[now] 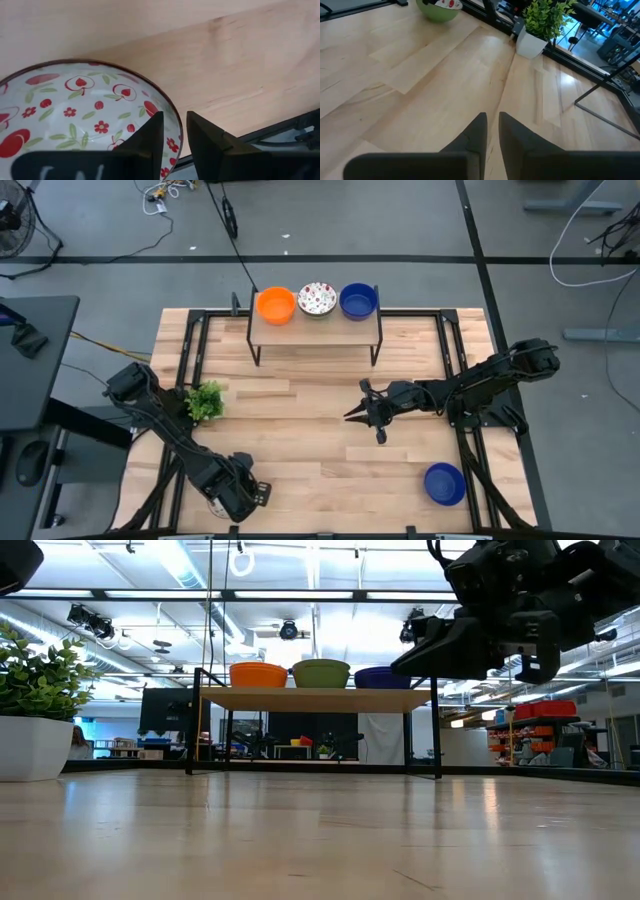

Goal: Pick & Place Mini bowls
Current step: Stack the green patterned bowl on top of the other green patterned bowl on the shelf

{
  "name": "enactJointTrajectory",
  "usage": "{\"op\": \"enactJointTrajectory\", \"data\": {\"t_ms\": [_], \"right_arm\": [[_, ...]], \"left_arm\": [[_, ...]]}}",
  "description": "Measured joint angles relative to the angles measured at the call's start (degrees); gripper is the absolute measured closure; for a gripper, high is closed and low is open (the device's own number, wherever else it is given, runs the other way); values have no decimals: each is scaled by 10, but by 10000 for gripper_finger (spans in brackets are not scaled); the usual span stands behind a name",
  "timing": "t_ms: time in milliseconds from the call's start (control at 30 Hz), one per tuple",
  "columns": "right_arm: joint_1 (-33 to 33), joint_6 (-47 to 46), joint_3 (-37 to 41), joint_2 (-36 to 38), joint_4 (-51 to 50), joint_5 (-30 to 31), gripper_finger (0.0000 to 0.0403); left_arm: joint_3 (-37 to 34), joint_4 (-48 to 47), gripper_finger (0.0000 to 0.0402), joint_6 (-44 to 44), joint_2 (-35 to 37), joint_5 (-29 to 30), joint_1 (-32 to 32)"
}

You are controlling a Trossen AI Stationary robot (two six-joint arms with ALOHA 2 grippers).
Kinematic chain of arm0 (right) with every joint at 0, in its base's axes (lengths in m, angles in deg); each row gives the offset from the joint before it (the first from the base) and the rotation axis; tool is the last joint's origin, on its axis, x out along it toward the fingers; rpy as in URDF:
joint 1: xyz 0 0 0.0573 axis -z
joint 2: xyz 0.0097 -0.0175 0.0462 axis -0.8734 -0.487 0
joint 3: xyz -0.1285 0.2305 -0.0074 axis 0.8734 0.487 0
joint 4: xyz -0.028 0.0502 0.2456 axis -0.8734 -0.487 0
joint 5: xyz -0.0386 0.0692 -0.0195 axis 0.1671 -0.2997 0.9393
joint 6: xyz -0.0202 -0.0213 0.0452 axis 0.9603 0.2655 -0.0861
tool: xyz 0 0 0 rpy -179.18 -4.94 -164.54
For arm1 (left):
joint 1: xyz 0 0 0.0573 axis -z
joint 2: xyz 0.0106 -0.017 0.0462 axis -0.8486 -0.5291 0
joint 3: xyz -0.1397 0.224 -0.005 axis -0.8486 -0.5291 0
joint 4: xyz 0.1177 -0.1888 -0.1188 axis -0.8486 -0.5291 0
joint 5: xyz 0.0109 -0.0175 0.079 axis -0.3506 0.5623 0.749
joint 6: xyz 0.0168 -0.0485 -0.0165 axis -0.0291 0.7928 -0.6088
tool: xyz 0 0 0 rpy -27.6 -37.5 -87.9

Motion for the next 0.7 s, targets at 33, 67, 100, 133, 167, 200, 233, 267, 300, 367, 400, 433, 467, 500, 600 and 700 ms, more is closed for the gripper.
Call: {"op": "enactJointTrajectory", "data": {"t_ms": [33, 67, 100, 133, 167, 200, 233, 267, 300, 367, 400, 433, 467, 500, 600, 700], "right_arm": [[0, 0, 0, 0, 0, 0, 353], [0, 0, 0, 0, -1, 0, 353], [0, 0, 0, 0, -1, 0, 353], [0, 0, 0, 0, -2, 0, 353], [0, 0, 0, 0, -2, 0, 353], [0, 0, 0, 0, -2, 0, 353], [0, 0, 0, 0, -2, 0, 353], [0, 0, 0, 0, -2, 0, 353], [0, 0, 0, 0, -2, 0, 353], [0, 0, 0, 0, -2, 0, 353], [0, 0, 0, 0, -2, 0, 353], [0, 0, 0, 0, -2, 0, 353], [0, 0, 0, 0, -2, 0, 353], [0, 0, 0, 0, -3, 0, 353], [0, 2, 0, 0, -3, 0, 353], [0, 2, 0, 0, -4, 0, 353]], "left_arm": [[0, 0, 314, 4, -2, -1, 0], [0, 0, 312, 9, -3, -4, 0], [0, -1, 310, 9, -3, -4, 0], [0, 0, 305, 9, -3, -7, 0], [0, 1, 300, 9, -5, -8, 0], [0, 0, 293, 9, -6, -8, 0], [0, -2, 284, 10, -6, -8, 0], [0, -3, 276, 10, -6, -8, 0], [0, -2, 267, 10, -6, -8, 0], [0, -2, 250, 10, -9, -8, 0], [0, -3, 244, 12, -11, -8, -1], [-2, -3, 240, 14, -11, -9, -1], [-2, -3, 237, 20, -13, -13, -4], [-3, -3, 236, 24, -18, -16, -5], [-4, -9, 240, 24, -25, -29, -8], [-4, -11, 259, 21, -29, -32, -11]]}}
